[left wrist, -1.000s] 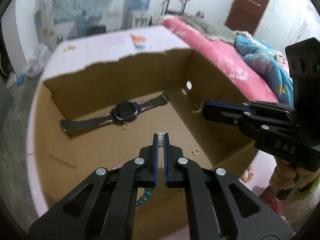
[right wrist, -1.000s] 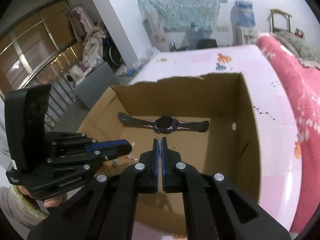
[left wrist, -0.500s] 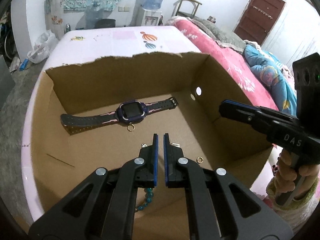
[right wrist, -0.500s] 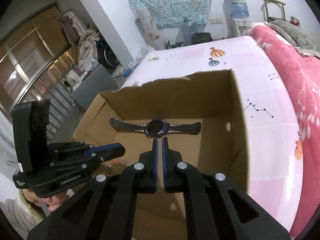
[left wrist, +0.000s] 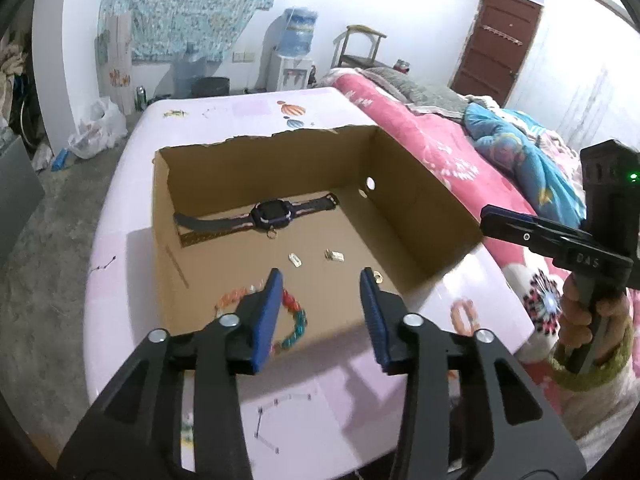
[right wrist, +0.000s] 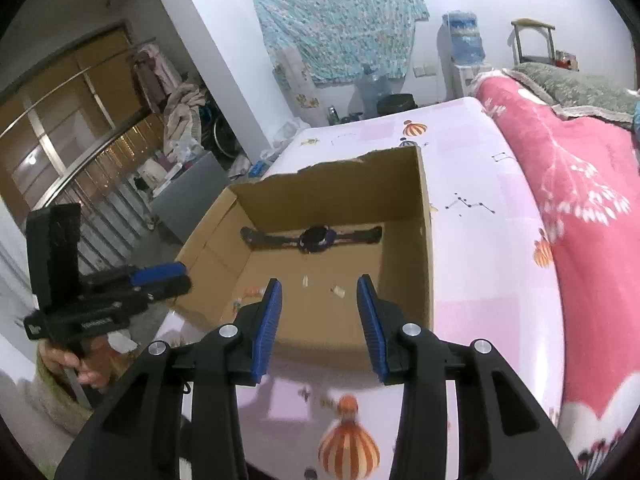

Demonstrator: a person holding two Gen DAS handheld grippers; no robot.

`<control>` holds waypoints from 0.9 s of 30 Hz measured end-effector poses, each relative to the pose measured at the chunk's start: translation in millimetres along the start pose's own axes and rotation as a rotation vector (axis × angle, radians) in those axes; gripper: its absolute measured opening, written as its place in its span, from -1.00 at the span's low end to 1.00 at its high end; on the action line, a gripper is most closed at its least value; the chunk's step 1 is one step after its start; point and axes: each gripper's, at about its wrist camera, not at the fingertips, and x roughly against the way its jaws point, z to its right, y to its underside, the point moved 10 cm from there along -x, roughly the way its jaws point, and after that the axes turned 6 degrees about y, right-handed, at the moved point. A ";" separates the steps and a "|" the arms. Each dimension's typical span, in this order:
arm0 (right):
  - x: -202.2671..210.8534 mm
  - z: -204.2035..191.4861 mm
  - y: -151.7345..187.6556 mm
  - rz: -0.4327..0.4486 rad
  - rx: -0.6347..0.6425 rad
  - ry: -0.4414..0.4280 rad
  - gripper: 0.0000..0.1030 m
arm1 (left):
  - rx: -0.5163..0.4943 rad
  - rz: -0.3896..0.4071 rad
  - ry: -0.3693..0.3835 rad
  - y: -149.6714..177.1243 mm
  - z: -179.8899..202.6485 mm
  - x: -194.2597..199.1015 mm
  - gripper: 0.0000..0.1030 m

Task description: Organize jewelry

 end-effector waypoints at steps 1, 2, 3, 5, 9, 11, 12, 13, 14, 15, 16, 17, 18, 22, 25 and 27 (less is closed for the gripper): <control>4.5 -1.9 6.0 0.004 0.007 0.004 -0.25 | -0.005 0.000 0.006 5.3 3.4 4.3 -0.11; 8.1 -2.1 11.6 0.006 0.012 0.008 -0.25 | -0.015 -0.004 0.015 12.5 8.3 8.4 -0.08; 11.1 -2.3 18.1 0.003 0.015 0.014 -0.25 | -0.030 -0.012 0.027 20.5 14.1 11.3 -0.07; 13.9 -2.6 31.6 -0.009 0.016 0.030 -0.25 | -0.056 -0.029 0.044 34.2 24.6 13.0 -0.05; 6.3 2.6 61.8 -0.077 -0.030 0.035 -0.25 | -0.072 -0.093 0.103 65.4 42.0 2.6 -0.05; -3.3 6.8 77.9 -0.120 -0.060 0.043 -0.25 | -0.093 -0.120 0.096 78.0 47.0 -9.3 -0.05; -7.3 9.1 83.7 -0.135 -0.068 0.055 -0.25 | -0.107 -0.121 0.084 81.3 47.6 -14.2 -0.05; -10.6 10.6 89.0 -0.148 -0.074 0.063 -0.25 | -0.119 -0.121 0.071 84.4 48.1 -20.7 -0.05; -12.8 11.4 92.2 -0.155 -0.077 0.068 -0.25 | -0.125 -0.122 0.067 87.2 49.7 -26.0 -0.05; -15.3 12.1 96.6 -0.161 -0.079 0.076 -0.25 | -0.136 -0.118 0.067 89.5 51.2 -32.9 -0.05; -16.2 12.0 99.2 -0.164 -0.078 0.079 -0.25 | -0.144 -0.118 0.066 92.5 51.2 -38.3 -0.05; -18.4 12.3 102.4 -0.171 -0.078 0.084 -0.25 | -0.153 -0.123 0.062 95.0 52.2 -43.8 -0.05; -21.1 13.0 105.5 -0.177 -0.078 0.092 -0.25 | -0.165 -0.127 0.054 96.7 51.7 -49.5 -0.06; -28.6 13.7 114.8 -0.198 -0.074 0.107 -0.26 | -0.213 -0.122 0.034 99.8 54.7 -72.0 -0.08; -33.3 14.7 119.5 -0.207 -0.090 0.101 -0.26 | -0.207 -0.140 0.041 100.7 54.5 -88.7 -0.18; -34.6 14.2 121.6 -0.207 -0.090 0.105 -0.26 | -0.203 -0.148 0.048 100.4 54.4 -95.7 -0.30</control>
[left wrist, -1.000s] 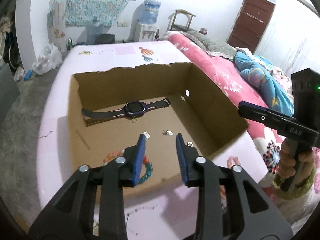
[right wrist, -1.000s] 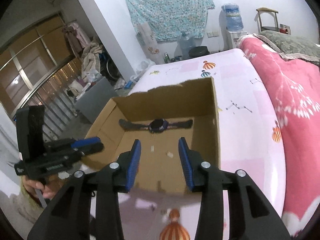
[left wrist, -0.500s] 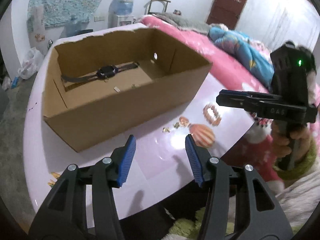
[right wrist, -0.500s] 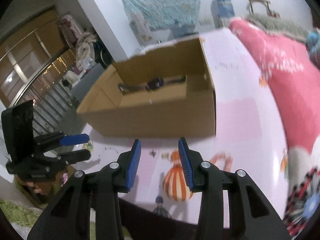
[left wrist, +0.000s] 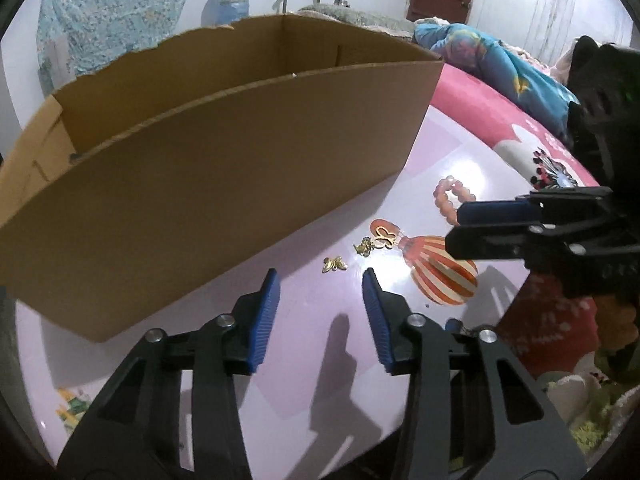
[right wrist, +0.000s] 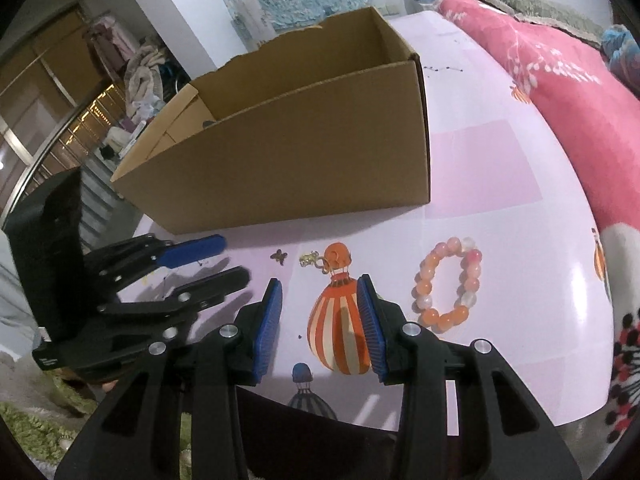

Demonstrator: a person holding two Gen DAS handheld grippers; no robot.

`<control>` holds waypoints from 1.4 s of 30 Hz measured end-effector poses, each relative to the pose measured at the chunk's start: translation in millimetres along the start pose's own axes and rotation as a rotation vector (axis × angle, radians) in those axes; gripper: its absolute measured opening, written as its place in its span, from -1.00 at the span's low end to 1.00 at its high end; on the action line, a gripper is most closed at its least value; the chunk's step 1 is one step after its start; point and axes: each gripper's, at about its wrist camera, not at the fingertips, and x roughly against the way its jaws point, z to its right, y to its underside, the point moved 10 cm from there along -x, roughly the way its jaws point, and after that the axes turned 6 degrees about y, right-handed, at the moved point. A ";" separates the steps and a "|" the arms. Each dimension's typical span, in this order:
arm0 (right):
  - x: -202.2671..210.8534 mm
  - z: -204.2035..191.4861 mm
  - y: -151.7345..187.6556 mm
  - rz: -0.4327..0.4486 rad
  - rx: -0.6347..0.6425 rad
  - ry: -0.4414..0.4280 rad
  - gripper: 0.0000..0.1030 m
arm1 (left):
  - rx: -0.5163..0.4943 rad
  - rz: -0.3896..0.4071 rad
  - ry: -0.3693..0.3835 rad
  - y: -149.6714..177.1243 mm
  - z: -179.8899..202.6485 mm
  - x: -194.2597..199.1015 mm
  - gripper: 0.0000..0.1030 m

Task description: Organize jewelry

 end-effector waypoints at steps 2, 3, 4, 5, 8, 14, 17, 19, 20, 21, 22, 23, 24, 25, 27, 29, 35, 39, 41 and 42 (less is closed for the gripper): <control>-1.6 -1.4 2.2 0.000 -0.003 -0.001 -0.26 | 0.000 -0.006 0.009 -1.5 0.0 -6.3 -0.32; -2.3 -1.5 2.3 -0.001 -0.005 -0.003 -0.26 | -0.002 -0.011 0.013 -2.4 0.4 -10.3 -0.34; -3.6 0.0 2.6 0.000 -0.013 0.005 -0.26 | -0.005 -0.015 0.014 -2.0 0.9 -11.7 -0.36; -4.9 0.7 3.0 -0.001 -0.016 0.005 -0.26 | -0.012 -0.021 0.014 -2.1 1.4 -14.8 -0.38; -6.9 1.2 4.3 -0.006 -0.024 0.003 -0.26 | -0.032 -0.039 0.004 -1.4 3.5 -22.1 -0.52; -9.8 1.0 7.8 -0.008 -0.030 0.003 -0.26 | -0.078 -0.027 -0.036 -4.1 1.1 -23.6 -0.63; -10.2 4.6 7.8 -0.010 -0.035 0.003 -0.26 | -0.095 -0.027 -0.037 -3.9 2.1 -23.7 -0.63; -10.4 4.3 8.2 -0.009 -0.038 0.005 -0.26 | -0.101 -0.026 -0.036 -4.0 2.0 -23.2 -0.65; -11.2 4.7 7.6 -0.009 -0.039 0.005 -0.26 | -0.103 -0.027 -0.034 -3.6 2.3 -22.6 -0.70; -10.8 4.4 7.9 -0.008 -0.041 0.006 -0.26 | -0.105 -0.028 -0.030 -2.9 3.3 -22.5 -0.75; -10.3 4.3 7.9 -0.007 -0.042 0.006 -0.26 | -0.110 -0.029 -0.029 -2.2 4.4 -22.0 -0.78; -10.0 4.3 8.2 -0.006 -0.042 0.007 -0.26 | -0.114 -0.029 -0.032 -1.7 4.5 -21.8 -0.78; -9.8 4.7 8.4 -0.005 -0.043 0.008 -0.26 | -0.116 -0.029 -0.033 -1.4 4.9 -21.8 -0.78; -9.5 4.9 8.7 -0.004 -0.043 0.009 -0.26 | -0.118 -0.027 -0.033 -1.3 5.7 -22.2 -0.78; -8.6 5.0 8.8 -0.001 -0.045 0.009 -0.26 | -0.110 -0.025 -0.028 -1.2 4.9 -21.8 -0.81; -7.2 4.5 8.9 0.003 -0.043 0.009 -0.26 | -0.104 -0.025 -0.032 -0.6 4.1 -21.5 -0.91; -5.1 -2.0 9.1 0.013 -0.013 0.014 -0.26 | -0.079 -0.023 -0.045 5.4 -6.6 -14.6 -0.99; -6.7 -6.4 8.5 0.009 -0.008 0.005 -0.26 | -0.054 -0.028 -0.064 11.8 -17.8 -7.1 -0.99; -8.2 -7.7 8.4 0.005 -0.007 0.004 -0.26 | -0.043 -0.032 -0.072 15.3 -23.6 -2.7 -0.99; -8.6 -7.6 8.2 0.003 -0.009 0.002 -0.26 | -0.037 -0.034 -0.077 17.3 -26.5 -0.7 -0.99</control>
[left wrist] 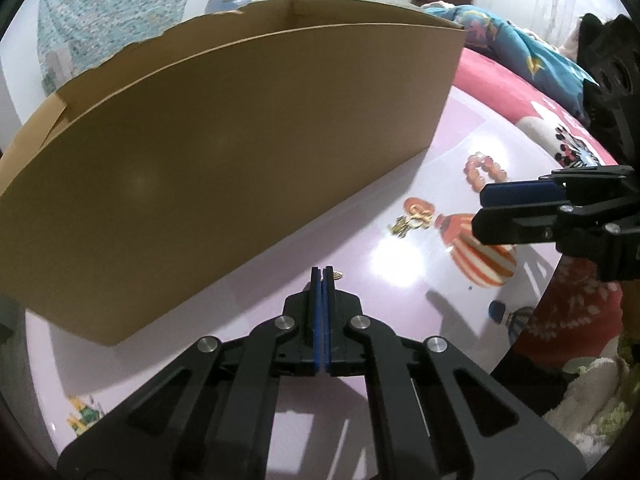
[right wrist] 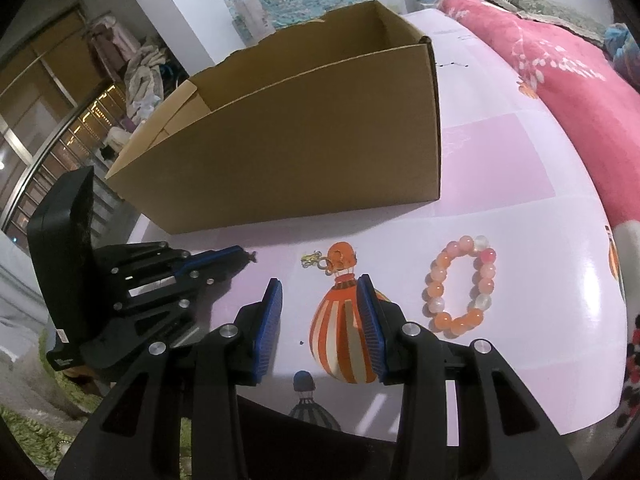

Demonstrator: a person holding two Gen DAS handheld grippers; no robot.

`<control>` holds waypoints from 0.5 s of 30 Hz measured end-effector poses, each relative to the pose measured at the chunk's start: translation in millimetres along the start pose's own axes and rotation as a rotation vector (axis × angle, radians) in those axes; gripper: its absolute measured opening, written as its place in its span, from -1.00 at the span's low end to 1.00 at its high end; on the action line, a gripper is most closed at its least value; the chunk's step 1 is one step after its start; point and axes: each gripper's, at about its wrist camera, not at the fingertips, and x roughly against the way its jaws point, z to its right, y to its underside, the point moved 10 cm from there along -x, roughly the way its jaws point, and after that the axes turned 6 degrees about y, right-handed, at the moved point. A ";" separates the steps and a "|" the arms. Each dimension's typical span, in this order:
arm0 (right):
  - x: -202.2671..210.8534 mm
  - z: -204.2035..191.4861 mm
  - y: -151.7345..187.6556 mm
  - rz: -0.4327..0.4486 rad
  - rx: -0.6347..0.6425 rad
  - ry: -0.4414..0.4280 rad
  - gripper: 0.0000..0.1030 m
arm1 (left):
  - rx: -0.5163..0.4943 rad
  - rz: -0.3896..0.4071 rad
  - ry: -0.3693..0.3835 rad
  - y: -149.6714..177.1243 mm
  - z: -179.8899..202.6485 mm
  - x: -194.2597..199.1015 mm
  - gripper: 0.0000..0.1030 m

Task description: Organize jewelry

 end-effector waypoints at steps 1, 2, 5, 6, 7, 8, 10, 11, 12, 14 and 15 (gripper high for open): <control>-0.6 -0.6 -0.3 -0.002 -0.003 -0.004 -0.26 | 0.007 -0.004 -0.007 2.7 -3.3 2.3 -0.99; -1.4 -2.7 -1.0 -0.003 -0.004 -0.007 -0.26 | 0.013 -0.010 -0.012 5.3 -6.2 4.5 -0.99; -3.1 -5.1 -1.5 -0.005 -0.003 -0.015 -0.26 | 0.041 -0.025 -0.006 11.7 -12.8 11.1 -0.99; -3.7 -5.5 -1.7 -0.006 -0.003 -0.017 -0.26 | 0.050 -0.017 0.001 12.5 -13.4 14.1 -0.99; -4.4 -5.7 -2.1 -0.007 -0.005 -0.021 -0.26 | 0.055 -0.003 0.009 12.2 -13.6 18.0 -0.98; -5.9 -5.5 -4.3 -0.009 -0.005 -0.024 -0.26 | 0.059 0.010 0.017 11.1 -13.3 21.7 -0.96; -7.6 -6.6 -4.6 -0.011 -0.008 -0.027 -0.26 | 0.064 0.014 0.020 9.9 -12.6 23.9 -0.83; -7.5 -5.3 -3.2 -0.011 -0.009 -0.030 -0.26 | 0.069 0.010 0.017 9.3 -13.3 23.2 -0.75; -7.7 -5.4 -2.6 -0.011 -0.011 -0.033 -0.26 | 0.073 0.007 0.018 9.1 -13.5 21.9 -0.73; -8.3 -6.2 -2.1 -0.011 -0.011 -0.036 -0.26 | 0.086 -0.011 0.024 8.7 -13.0 16.5 -0.72; -8.2 -6.8 -2.0 -0.011 -0.011 -0.036 -0.26 | 0.092 -0.023 0.024 8.9 -13.0 13.1 -0.72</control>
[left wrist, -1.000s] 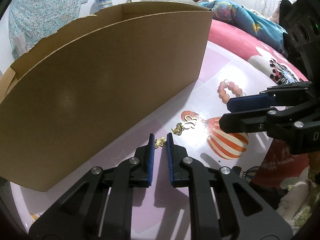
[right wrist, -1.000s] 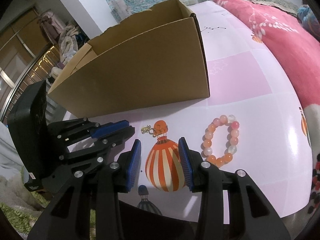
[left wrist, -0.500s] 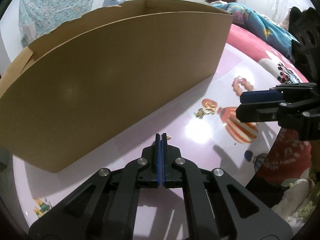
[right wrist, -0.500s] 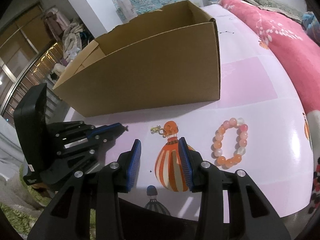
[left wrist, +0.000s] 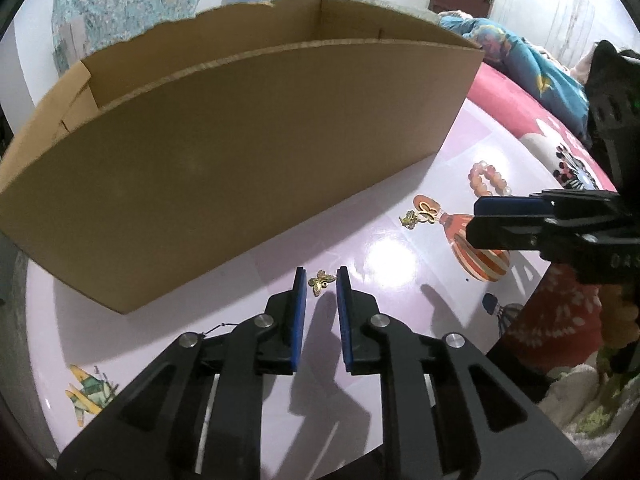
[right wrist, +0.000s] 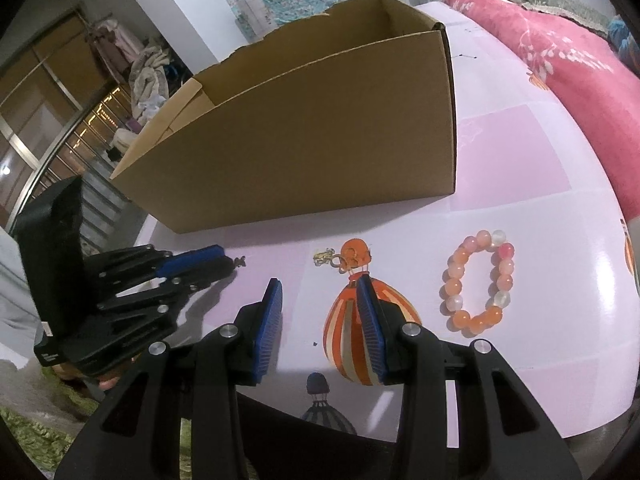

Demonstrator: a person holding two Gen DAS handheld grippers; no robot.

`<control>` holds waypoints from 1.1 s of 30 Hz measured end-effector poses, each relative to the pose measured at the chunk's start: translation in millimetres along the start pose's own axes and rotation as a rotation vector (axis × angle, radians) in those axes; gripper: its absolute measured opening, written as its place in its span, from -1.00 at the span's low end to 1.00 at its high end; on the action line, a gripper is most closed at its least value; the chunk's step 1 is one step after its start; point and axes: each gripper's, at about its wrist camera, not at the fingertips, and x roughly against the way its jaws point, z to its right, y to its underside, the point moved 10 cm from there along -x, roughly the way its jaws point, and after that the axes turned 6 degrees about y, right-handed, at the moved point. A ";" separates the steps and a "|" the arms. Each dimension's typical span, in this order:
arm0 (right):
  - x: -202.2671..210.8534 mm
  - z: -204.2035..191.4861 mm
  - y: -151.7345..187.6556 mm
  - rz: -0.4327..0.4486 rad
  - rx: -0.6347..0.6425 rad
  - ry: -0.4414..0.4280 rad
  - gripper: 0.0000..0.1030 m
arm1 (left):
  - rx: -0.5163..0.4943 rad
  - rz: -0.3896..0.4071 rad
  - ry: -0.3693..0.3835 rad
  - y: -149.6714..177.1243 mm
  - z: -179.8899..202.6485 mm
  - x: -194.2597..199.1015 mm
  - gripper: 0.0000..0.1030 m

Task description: Organize jewelry

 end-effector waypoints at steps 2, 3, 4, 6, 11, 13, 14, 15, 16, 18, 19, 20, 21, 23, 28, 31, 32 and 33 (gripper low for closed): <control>0.0 0.4 0.2 0.002 -0.002 0.001 -0.26 | 0.006 -0.010 -0.007 0.8 -0.4 -4.0 -0.72; 0.0 0.8 0.3 0.002 -0.003 0.001 -0.26 | 0.006 -0.005 -0.014 -0.3 -1.0 -5.1 -0.72; -0.1 1.9 0.3 0.002 -0.006 0.001 -0.26 | 0.008 -0.004 -0.023 -1.0 -1.6 -5.7 -0.72; -0.1 4.1 1.0 0.000 -0.011 0.000 -0.26 | 0.019 -0.006 -0.033 -1.9 -1.9 -7.0 -0.72; -1.6 5.3 2.9 -0.005 -0.011 -0.002 -0.26 | 0.001 -0.016 -0.096 -2.2 3.2 -10.1 -0.72; -2.0 4.7 2.9 -0.006 -0.012 -0.002 -0.26 | -0.005 -0.012 -0.118 -2.1 5.4 -10.2 -0.72; -2.5 4.6 2.2 -0.006 -0.013 -0.001 -0.26 | -0.006 -0.010 -0.122 -1.6 5.7 -10.1 -0.72; -2.7 4.3 2.1 -0.005 -0.014 -0.001 -0.26 | -0.010 -0.009 -0.126 -1.3 6.3 -10.1 -0.74; -2.8 3.9 1.9 -0.004 -0.015 -0.002 -0.26 | -0.016 -0.007 -0.127 -1.1 7.7 -10.4 -0.76; -2.8 3.4 1.7 0.000 -0.016 0.000 -0.26 | -0.023 -0.006 -0.129 -1.2 8.3 -9.6 -0.77; -2.9 3.0 1.6 0.002 -0.014 0.001 -0.26 | -0.026 -0.006 -0.130 -1.2 8.8 -9.7 -0.77; -2.5 2.8 1.7 0.003 -0.012 0.005 -0.26 | -0.027 -0.005 -0.130 -1.0 8.8 -9.9 -0.77; -2.7 2.7 1.7 0.006 -0.009 0.011 -0.26 | -0.027 -0.005 -0.127 -1.0 9.0 -10.0 -0.77; -2.6 2.0 0.6 0.014 0.007 0.029 -0.26 | -0.025 -0.006 -0.123 -1.1 9.4 -10.8 -0.77; -6.9 -2.8 -6.2 0.032 0.062 0.068 -0.26 | -0.025 -0.006 -0.115 0.2 6.9 -9.7 -0.77; -12.6 -6.0 -9.8 0.037 0.099 0.099 -0.34 | -0.028 -0.007 -0.115 0.0 4.2 -8.2 -0.77; -14.2 -6.5 -10.4 0.035 0.106 0.103 -0.38 | -0.027 -0.007 -0.115 -0.6 5.0 -7.9 -0.77; -16.0 -8.0 -11.4 0.036 0.114 0.106 -0.40 | -0.026 -0.007 -0.114 -0.6 4.8 -7.8 -0.77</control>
